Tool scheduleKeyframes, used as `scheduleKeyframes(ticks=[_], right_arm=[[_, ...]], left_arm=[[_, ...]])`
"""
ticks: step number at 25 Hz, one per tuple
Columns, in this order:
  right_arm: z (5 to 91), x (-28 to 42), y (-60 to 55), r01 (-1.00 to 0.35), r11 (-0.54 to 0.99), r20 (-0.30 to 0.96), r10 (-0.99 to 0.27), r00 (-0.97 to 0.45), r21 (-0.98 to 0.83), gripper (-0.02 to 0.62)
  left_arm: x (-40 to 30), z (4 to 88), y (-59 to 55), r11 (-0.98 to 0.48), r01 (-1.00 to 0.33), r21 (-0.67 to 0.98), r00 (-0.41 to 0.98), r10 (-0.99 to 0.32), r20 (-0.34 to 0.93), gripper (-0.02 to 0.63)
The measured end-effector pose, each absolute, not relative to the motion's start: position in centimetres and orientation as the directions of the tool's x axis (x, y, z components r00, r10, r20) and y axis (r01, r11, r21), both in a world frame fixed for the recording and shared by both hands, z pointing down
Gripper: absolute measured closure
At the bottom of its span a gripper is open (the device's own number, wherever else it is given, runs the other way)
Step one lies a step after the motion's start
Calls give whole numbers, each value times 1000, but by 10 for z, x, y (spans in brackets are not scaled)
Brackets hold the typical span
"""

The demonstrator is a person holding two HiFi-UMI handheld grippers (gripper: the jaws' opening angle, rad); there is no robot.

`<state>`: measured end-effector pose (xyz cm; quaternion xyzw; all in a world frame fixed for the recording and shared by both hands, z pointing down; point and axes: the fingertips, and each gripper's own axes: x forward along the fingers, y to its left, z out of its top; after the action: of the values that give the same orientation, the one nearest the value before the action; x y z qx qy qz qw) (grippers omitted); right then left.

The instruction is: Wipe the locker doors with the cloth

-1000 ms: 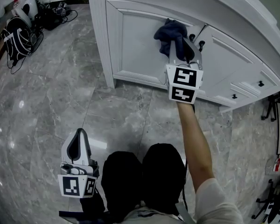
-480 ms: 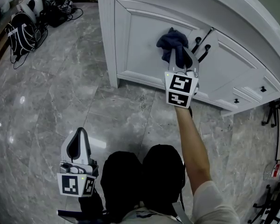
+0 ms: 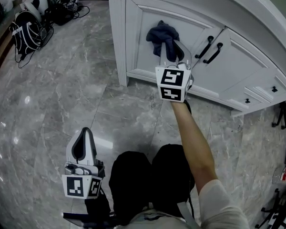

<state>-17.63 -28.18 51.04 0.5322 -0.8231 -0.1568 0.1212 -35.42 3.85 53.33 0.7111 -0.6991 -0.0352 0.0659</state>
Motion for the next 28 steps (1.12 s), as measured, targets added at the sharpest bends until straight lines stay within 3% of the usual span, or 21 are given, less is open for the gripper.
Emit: scheduleKeyframes(ticks=[12,28], right_arm=[[508,-258,-278,-812,484,31,-864,-503,326,523],[568,-265,-276,-762,533,127,-840,-527,368,523]], left_arm=[[-374,534,47,20,-988,150,-14,-999,39,604],[-373,538,49,21,-989,148,-14,-999,50,604]])
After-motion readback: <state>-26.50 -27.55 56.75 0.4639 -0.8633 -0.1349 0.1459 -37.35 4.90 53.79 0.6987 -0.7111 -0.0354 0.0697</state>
